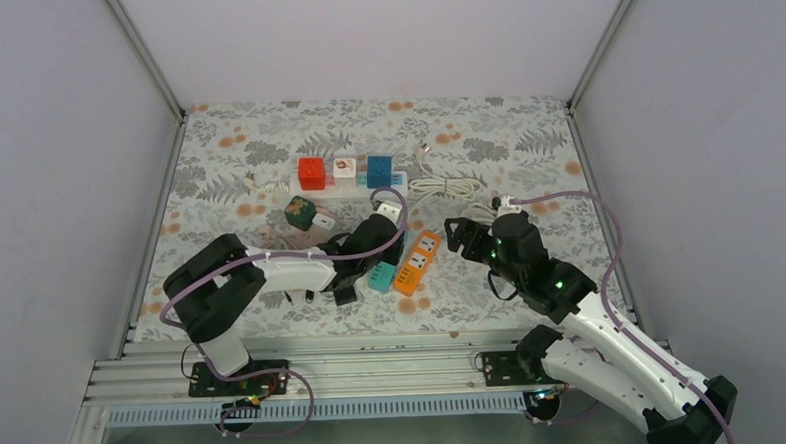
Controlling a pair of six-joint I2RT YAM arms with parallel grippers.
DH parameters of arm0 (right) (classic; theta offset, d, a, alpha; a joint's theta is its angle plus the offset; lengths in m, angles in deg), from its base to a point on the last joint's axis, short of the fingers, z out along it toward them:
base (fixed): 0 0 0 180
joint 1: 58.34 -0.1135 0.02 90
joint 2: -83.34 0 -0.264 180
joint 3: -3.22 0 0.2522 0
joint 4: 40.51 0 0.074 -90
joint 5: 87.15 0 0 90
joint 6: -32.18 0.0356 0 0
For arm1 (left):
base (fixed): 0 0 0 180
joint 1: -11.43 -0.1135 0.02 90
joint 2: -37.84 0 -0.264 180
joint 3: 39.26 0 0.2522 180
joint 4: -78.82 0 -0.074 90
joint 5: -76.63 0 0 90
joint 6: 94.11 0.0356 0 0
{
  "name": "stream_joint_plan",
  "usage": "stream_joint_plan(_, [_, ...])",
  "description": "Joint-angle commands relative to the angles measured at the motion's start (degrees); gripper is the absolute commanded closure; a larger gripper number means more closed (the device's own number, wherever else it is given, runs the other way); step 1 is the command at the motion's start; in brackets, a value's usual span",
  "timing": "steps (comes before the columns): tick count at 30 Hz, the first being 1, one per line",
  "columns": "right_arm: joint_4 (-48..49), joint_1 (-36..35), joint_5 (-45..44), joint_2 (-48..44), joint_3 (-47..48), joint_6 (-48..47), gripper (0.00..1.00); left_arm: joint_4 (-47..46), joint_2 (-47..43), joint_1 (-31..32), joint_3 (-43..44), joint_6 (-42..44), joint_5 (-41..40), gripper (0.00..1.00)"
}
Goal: Insert the plug
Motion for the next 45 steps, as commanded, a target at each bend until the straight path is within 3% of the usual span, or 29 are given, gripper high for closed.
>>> stream_joint_plan(1, [2.1, 0.3, -2.3, 0.1, -0.5, -0.8, 0.12, -6.1, 0.9, 0.3, -2.6, 1.9, -2.3, 0.72])
stream_joint_plan(17, [4.8, 0.3, -3.3, 0.4, -4.1, 0.7, 0.12, -7.0, 4.0, 1.2, -3.6, 0.7, -1.7, 0.72])
stream_joint_plan(32, [4.7, 0.3, -3.9, -0.3, -5.3, 0.6, 0.12, -2.3, 8.1, 3.6, -1.1, 5.1, -15.5, 0.72])
stream_joint_plan(39, [5.9, 0.4, -3.6, 1.1, -5.4, 0.5, 0.12, -4.4, 7.2, 0.4, -1.7, 8.0, -14.6, 0.72])
stream_joint_plan(45, [7.2, 0.3, -3.3, 3.6, -5.4, 0.2, 0.12, -9.3, 5.4, -5.7, -5.2, 7.6, -5.4, 0.71])
